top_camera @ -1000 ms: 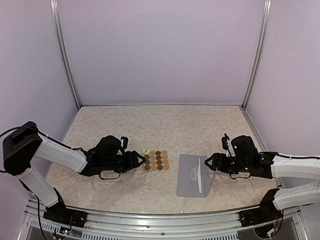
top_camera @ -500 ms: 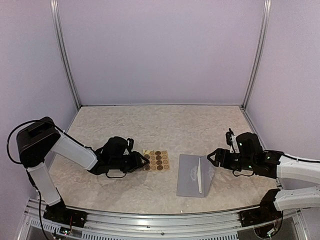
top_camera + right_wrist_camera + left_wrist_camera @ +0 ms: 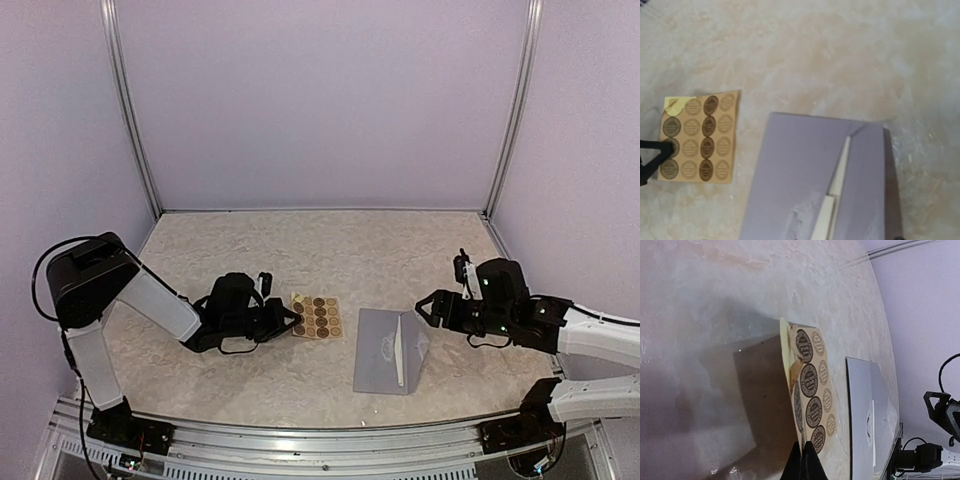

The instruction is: Place the letter into the envelope and seal it

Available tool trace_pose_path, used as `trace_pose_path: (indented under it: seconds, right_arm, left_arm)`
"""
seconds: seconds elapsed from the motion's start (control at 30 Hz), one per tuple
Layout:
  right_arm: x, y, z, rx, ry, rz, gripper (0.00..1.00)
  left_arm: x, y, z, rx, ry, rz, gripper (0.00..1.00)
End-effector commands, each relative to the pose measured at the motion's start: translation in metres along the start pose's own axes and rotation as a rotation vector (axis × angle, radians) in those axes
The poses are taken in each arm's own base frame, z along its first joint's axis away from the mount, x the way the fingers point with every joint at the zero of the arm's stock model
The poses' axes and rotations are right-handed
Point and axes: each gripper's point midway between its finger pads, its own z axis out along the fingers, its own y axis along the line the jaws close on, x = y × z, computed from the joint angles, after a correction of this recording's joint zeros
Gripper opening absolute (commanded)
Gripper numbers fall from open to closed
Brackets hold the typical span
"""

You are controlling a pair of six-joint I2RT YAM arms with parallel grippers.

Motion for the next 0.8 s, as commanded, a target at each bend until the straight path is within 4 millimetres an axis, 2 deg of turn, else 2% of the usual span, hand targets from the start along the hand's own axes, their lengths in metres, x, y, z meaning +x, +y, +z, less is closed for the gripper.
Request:
trace_pose_path:
  seconds: [0.0,0.07,0.17,0.23,0.33,0.47,0.57,0.67,0.77]
  right_arm:
    - [-0.021,0.022,-0.013,-0.081,-0.059,-0.047,0.75]
    - [-0.027,0.045,-0.021,-0.199,-0.083,-0.093,0.79]
    - [-0.029,0.090,-0.039,-0.442,-0.095,-0.186,0.86]
    - [-0.023,0.119,-0.054,-0.615,-0.074,-0.234,0.88]
    - [-0.022,0.150,-0.076,-0.783,-0.088,-0.283,0.91]
    - [-0.027,0.180,-0.104,-0.929,-0.128,-0.330,0.94]
    - [-0.030,0.201,-0.129,-1.039,-0.154,-0.357,0.96]
    - [-0.029,0.222,-0.149,-1.115,-0.174,-0.395,0.97]
    - [-0.024,0.240,-0.161,-1.166,-0.168,-0.428,0.97]
  left_arm:
    - [-0.020,-0.049,-0.024,0.159,-0.077,0.134,0.00]
    - [-0.021,-0.071,-0.038,0.216,-0.092,0.216,0.00]
    - [-0.018,-0.117,-0.066,0.332,-0.112,0.354,0.00]
    - [-0.012,-0.152,-0.086,0.414,-0.123,0.442,0.00]
    - [0.004,-0.201,-0.119,0.536,-0.122,0.547,0.00]
    - [0.023,-0.248,-0.157,0.654,-0.129,0.624,0.00]
    - [0.035,-0.273,-0.184,0.737,-0.126,0.648,0.00]
    - [0.050,-0.287,-0.197,0.773,-0.093,0.668,0.00]
    - [0.064,-0.294,-0.202,0.773,-0.057,0.699,0.00]
